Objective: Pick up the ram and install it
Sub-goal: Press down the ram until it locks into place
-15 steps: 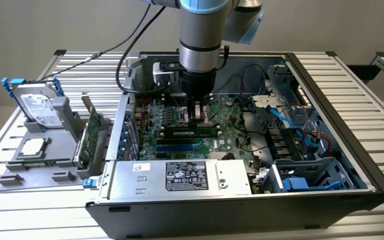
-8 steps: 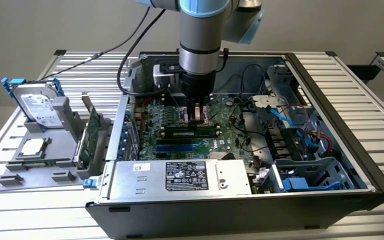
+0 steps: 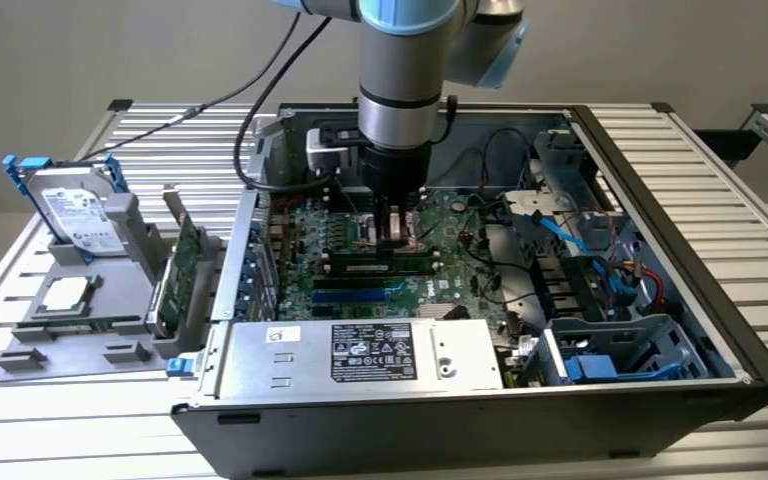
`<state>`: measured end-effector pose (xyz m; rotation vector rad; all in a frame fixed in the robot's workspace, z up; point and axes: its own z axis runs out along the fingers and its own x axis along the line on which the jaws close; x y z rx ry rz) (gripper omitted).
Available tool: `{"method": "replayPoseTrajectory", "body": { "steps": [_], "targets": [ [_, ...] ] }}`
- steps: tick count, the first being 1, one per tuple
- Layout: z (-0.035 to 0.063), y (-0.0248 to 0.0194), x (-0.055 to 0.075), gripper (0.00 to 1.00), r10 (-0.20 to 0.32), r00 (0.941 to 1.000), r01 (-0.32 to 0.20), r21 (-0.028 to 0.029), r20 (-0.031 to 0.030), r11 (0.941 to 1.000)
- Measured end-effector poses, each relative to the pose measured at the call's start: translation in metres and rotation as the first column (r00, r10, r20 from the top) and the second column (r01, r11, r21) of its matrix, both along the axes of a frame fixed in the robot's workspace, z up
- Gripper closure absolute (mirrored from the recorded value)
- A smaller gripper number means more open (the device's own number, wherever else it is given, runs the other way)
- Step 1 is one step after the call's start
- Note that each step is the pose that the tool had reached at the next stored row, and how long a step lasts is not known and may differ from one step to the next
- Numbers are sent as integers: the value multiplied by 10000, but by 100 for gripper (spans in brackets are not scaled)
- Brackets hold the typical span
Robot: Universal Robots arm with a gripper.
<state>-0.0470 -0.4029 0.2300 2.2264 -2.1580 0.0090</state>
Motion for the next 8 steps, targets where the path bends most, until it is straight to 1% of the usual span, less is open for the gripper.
{"method": "replayPoseTrajectory", "body": {
  "steps": [1,4,6,8],
  "targets": [
    [31,-2,-1,89,1,10000,-1,-11,-9,10000],
    [109,-2,-1,89,0,10000,0,-14,-24,10000],
    [144,-2,-1,89,1,10000,-1,-12,-31,10000],
    [151,-2,-1,89,0,10000,0,-11,-33,10000]
  ]
}}
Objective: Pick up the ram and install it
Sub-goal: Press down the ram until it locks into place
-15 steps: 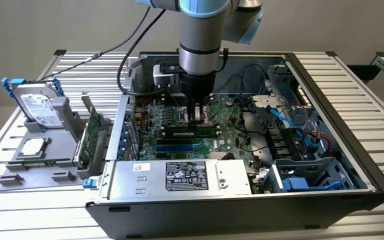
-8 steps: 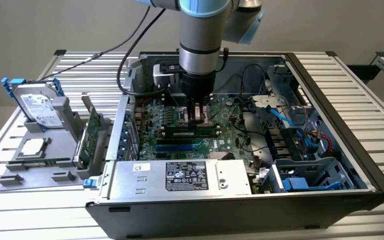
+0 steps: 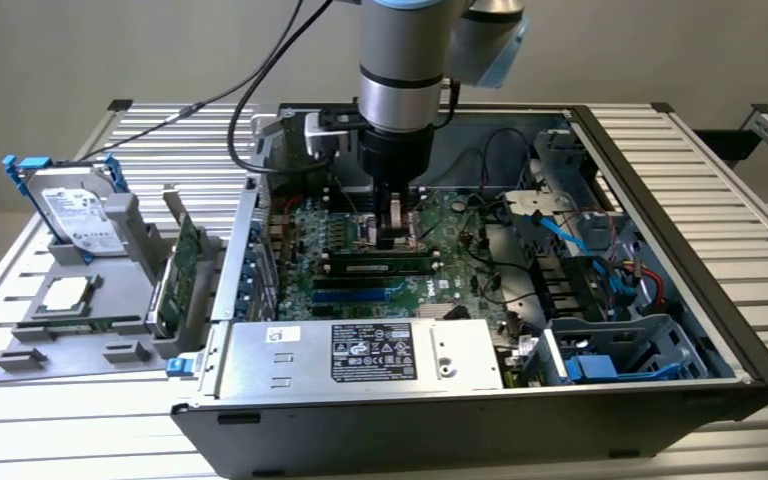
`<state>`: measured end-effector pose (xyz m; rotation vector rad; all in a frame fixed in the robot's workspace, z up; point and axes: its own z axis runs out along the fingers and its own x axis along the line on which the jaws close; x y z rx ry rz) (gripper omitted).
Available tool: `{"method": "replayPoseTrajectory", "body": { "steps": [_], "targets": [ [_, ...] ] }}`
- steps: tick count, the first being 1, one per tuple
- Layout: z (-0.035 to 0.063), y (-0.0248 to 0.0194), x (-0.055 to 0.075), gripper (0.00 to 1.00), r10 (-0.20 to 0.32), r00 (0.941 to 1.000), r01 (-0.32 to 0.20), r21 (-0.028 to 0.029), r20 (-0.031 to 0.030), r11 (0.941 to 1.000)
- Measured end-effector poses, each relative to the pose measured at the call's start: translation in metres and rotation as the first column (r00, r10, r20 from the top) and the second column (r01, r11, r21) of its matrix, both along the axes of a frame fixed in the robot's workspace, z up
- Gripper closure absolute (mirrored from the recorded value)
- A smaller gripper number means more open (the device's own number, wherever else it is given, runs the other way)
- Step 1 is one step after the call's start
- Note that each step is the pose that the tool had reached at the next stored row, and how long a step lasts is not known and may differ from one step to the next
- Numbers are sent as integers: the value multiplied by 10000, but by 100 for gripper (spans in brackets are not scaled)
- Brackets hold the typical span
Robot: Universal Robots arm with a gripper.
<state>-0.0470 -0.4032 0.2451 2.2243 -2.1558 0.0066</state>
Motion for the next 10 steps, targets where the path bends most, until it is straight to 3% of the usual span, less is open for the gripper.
{"method": "replayPoseTrajectory", "body": {
  "steps": [10],
  "targets": [
    [1,0,0,89,0,10000,0,18,-1,10000]
  ]
}}
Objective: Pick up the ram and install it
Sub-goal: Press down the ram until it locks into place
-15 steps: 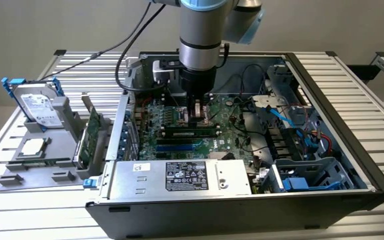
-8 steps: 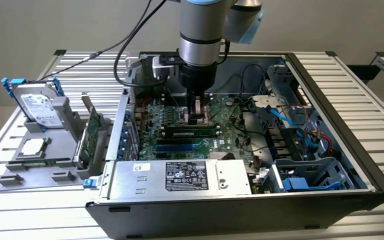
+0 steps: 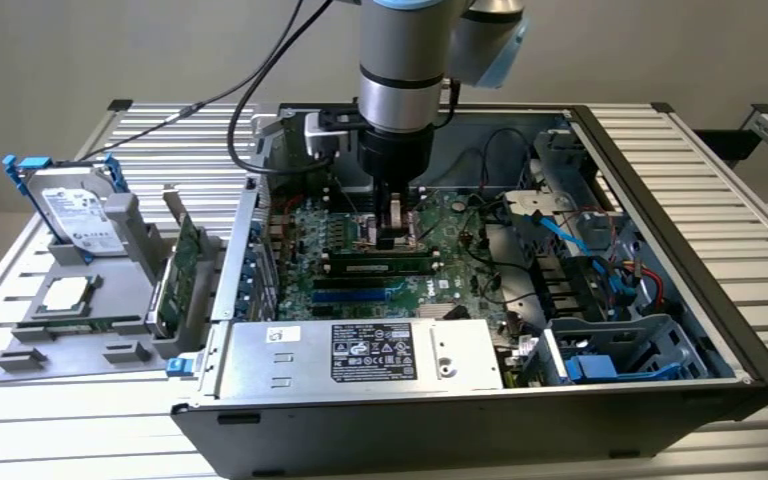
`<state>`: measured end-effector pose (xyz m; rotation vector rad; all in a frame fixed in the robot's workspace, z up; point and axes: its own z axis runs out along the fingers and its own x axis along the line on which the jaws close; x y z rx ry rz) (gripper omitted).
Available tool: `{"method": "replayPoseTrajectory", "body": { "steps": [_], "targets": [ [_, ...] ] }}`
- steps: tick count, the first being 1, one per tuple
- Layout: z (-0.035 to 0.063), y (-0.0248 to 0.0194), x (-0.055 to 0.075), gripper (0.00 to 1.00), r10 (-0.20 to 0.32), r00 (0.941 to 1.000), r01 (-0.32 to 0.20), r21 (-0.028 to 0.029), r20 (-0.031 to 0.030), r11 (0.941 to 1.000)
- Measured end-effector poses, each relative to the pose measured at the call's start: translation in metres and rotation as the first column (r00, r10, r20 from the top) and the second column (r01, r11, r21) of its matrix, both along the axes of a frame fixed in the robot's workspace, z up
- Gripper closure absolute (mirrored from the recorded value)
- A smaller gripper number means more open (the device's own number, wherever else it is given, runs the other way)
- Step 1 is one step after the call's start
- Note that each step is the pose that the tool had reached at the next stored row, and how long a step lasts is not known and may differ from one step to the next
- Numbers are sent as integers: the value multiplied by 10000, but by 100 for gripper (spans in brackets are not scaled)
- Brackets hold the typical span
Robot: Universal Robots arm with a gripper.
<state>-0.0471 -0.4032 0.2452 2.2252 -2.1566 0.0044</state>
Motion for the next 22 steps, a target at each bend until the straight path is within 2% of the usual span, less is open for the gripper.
{"method": "replayPoseTrajectory", "body": {
  "steps": [6,11,17,22],
  "targets": [
    [1,-8,0,89,2,10000,-2,6,-1,10000],
    [0,-72,0,89,-44,10000,44,24,0,10000],
    [0,-73,0,89,-728,9973,728,42,0,9973],
    [0,-73,0,89,-1408,9900,1408,50,-2,9900]
  ]
}}
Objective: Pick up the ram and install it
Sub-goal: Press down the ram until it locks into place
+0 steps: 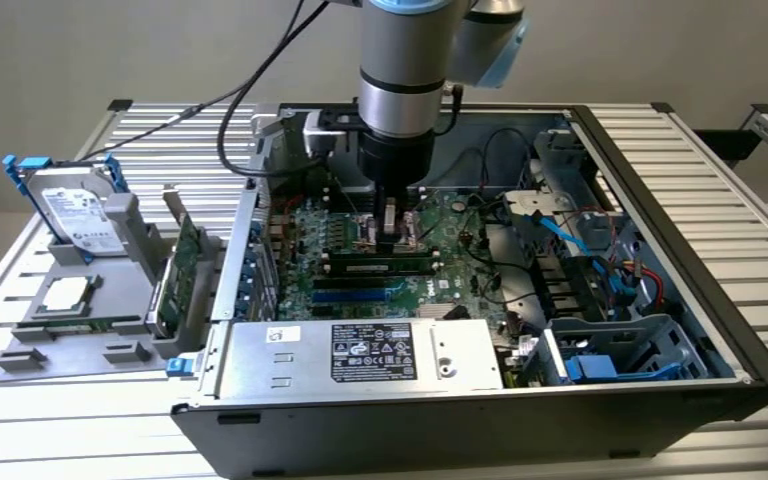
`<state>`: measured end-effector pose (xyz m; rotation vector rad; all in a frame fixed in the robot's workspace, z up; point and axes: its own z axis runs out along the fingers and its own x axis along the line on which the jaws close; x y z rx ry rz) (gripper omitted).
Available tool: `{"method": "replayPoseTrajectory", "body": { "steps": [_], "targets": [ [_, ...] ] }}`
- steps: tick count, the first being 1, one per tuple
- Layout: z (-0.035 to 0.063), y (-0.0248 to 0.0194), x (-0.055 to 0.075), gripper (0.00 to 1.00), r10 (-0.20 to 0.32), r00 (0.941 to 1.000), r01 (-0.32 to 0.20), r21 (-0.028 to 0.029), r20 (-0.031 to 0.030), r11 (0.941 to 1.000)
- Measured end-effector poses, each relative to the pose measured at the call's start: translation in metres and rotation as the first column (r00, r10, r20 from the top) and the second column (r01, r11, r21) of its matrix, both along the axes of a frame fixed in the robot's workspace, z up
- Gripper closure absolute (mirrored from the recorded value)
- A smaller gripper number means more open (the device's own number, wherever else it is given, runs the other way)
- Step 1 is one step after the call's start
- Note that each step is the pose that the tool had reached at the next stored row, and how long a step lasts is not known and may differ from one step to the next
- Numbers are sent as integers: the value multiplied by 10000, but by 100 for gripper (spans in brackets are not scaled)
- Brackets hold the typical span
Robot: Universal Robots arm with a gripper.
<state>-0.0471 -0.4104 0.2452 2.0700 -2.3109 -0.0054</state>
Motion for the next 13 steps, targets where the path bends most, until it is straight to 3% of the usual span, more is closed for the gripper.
{"method": "replayPoseTrajectory", "body": {
  "steps": [7,13],
  "targets": [
    [0,0,0,89,-974,9952,974,9,0,9952],
    [0,0,0,89,-1824,9832,1824,14,-1,9832]
  ]
}}
